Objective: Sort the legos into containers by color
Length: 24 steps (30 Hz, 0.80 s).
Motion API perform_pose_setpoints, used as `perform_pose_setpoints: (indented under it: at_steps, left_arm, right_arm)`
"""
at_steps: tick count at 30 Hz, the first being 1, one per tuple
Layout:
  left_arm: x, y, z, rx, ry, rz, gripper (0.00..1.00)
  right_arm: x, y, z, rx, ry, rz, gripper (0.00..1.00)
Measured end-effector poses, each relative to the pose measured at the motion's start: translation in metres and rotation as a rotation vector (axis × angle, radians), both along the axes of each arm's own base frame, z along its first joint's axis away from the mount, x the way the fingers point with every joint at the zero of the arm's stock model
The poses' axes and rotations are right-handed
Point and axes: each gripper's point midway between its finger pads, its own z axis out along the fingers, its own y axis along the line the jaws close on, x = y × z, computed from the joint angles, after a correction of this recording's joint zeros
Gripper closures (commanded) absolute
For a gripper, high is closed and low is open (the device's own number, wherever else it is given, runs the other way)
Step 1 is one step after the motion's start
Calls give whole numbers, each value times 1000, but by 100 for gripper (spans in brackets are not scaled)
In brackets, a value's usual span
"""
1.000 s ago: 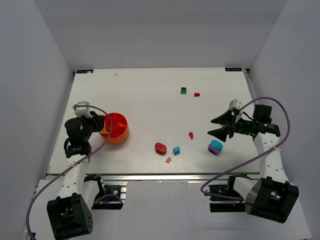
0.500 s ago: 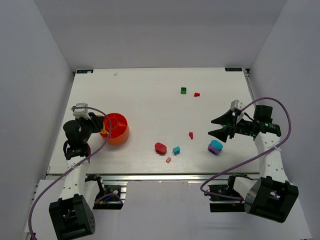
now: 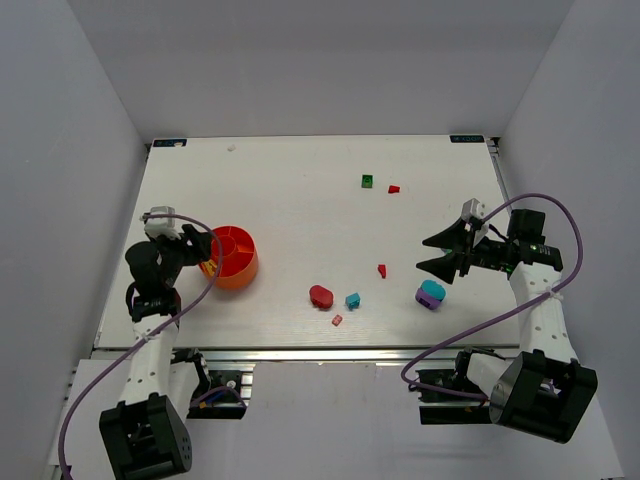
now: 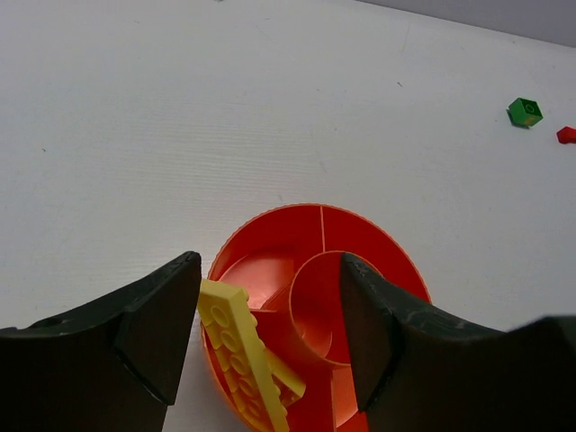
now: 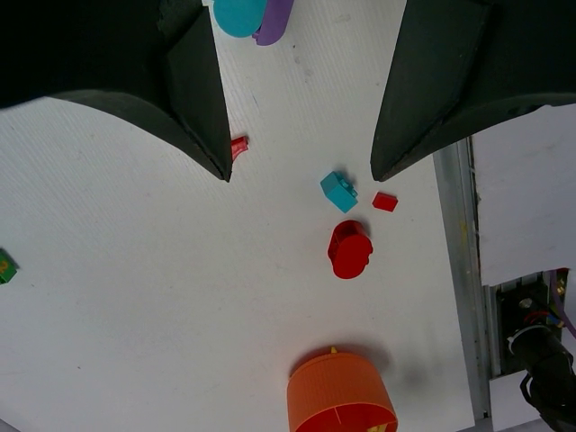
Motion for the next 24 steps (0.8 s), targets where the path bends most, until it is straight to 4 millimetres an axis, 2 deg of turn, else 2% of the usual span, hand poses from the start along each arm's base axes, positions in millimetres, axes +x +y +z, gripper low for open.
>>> perform_pose_setpoints:
  at_steps: [7, 10, 11, 12, 14, 15, 18, 19, 22, 23, 24]
  left_arm:
    - [-5, 2, 20, 8, -64, 25, 25]
    - [-7, 2, 34, -1, -96, 42, 29]
    - [-7, 1, 40, -6, -109, 43, 32]
    - [-7, -1, 50, -18, -130, 40, 44]
    - [-7, -7, 70, -44, -174, 22, 55]
    - [-7, -12, 79, -60, -193, 2, 65]
    - [-6, -33, 102, -112, -215, -102, 78]
    - [-3, -43, 109, -137, -201, -159, 81]
    - [12, -68, 116, -209, -119, -319, 77]
    - [15, -75, 111, -232, -78, -352, 69]
    - [15, -82, 103, -253, -36, -380, 66]
  right_arm:
    - [-1, 0, 0, 1, 4, 1, 31]
    - [-2, 1, -1, 3, 6, 4, 30]
    - [-2, 1, -2, 3, 7, 5, 30]
    - [-2, 1, -2, 3, 9, 7, 30]
    - [-4, 3, -3, 4, 14, 16, 33]
    - [-4, 4, -3, 2, 15, 21, 35]
    - [-5, 9, -6, -15, 28, 42, 47]
    - [-4, 11, -8, -26, 36, 42, 55]
    - [3, 14, -16, -82, 41, 27, 67]
    - [6, 15, -21, -108, 38, 14, 68]
    - [7, 17, -26, -135, 39, 3, 67]
